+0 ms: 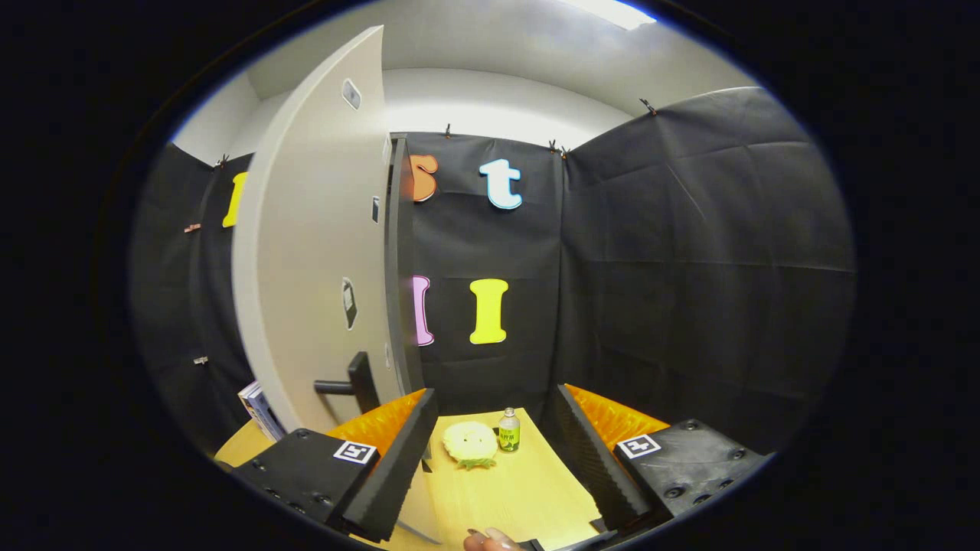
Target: Open the shoe cabinet door, grab the shoes and put them into the shoe cabinet, then close the shoe cabinet door.
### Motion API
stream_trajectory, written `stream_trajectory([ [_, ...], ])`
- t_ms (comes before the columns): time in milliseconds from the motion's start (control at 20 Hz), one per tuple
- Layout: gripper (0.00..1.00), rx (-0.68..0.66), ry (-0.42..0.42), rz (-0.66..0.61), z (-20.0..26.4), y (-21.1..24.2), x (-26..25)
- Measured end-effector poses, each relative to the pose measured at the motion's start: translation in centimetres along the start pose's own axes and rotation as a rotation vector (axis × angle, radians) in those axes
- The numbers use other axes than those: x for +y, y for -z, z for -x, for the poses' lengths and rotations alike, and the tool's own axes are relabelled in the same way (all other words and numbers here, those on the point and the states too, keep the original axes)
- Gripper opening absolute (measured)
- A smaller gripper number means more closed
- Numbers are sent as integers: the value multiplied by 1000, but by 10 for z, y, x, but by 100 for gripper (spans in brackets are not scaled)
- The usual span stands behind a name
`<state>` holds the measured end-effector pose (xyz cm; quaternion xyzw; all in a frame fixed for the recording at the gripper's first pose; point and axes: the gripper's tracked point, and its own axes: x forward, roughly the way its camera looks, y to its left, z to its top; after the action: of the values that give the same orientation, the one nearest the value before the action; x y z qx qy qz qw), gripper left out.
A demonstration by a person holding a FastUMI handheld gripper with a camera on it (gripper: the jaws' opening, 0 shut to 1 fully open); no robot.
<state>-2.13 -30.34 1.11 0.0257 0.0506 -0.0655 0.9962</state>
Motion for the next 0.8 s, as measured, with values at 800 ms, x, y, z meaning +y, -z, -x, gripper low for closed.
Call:
stream_trajectory([
  [800,98,3,-43,-33,-4,13,43],
])
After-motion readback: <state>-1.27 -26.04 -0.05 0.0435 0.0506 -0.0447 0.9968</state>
